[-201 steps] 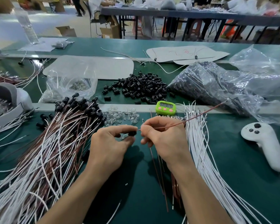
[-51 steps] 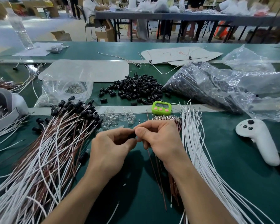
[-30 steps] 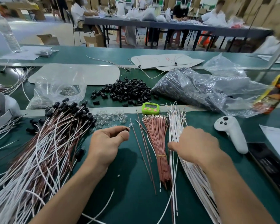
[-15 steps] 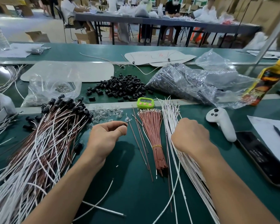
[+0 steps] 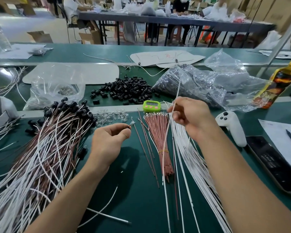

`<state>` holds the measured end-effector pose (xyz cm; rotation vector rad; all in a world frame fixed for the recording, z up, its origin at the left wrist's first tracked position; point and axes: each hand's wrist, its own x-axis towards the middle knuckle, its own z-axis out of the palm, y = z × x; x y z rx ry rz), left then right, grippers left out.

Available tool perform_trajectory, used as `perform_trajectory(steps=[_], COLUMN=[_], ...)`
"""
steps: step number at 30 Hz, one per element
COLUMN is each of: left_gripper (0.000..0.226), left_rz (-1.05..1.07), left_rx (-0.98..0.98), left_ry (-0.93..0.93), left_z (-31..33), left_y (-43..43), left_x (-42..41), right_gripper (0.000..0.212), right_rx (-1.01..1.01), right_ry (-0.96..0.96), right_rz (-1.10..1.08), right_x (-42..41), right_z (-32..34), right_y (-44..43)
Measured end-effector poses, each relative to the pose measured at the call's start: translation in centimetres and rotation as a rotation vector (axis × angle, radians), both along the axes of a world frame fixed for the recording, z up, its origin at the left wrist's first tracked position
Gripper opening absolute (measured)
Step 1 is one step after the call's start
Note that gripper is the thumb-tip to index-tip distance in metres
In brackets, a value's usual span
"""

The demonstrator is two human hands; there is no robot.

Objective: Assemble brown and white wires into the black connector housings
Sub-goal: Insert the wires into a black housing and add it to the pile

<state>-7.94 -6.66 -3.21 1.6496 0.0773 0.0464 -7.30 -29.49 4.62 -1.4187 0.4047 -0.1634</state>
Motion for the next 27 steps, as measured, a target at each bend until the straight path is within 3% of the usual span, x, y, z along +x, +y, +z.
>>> perform_trajectory(steps=[2,8,13,17,19,21,25,27], left_gripper=[0.014,0.011,0.013,0.017,0.017,0.017,0.018,0.019], left_rz=[-0.004,-0.135,-0.13,-0.163,-0.135,-0.069,0.058,0.086], left_rx=[-0.006,-0.027,-0.089,-0.144,-0.172,-0.209,-0.345,-0.366], left_ry=[-0.02,0.053,0.126,0.118,0.096,0.084,0.088,0.076], left_z=[0.4,0.4,0.0,-0.1,0.0,0.0,0.2,0.2], left_y=[0.0,-0.6,-0.4,-0.3,-0.5,-0.5,0.0,0.2], left_x=[-0.2,-0.9,-0.4,-0.1,0.0,0.2,0.9,1.1], right_gripper=[0.011,0.014,0.015,0.014,0.011,0.006,0.024,0.02], right_rx=[0.153,0.307,0.344,0.328,0.221,-0.027,-0.483,-0.548], right_ry=[0.035,0.034,-0.054,-0.078,-0.048,-0.011,0.079,0.107], right_rz=[0.093,0.175,0.07,0.176,0.243,0.335,0.724,0.88], right_x=[1.3,3.7,4.2,2.9,1.9,0.7,-1.5,-2.1], right_z=[-0.3,-2.8,-4.0,-4.5,-4.9,-5.4,-5.8,-5.8], right_y=[1.6,5.7,6.6,7.0,7.5,7.9,8.1,8.3])
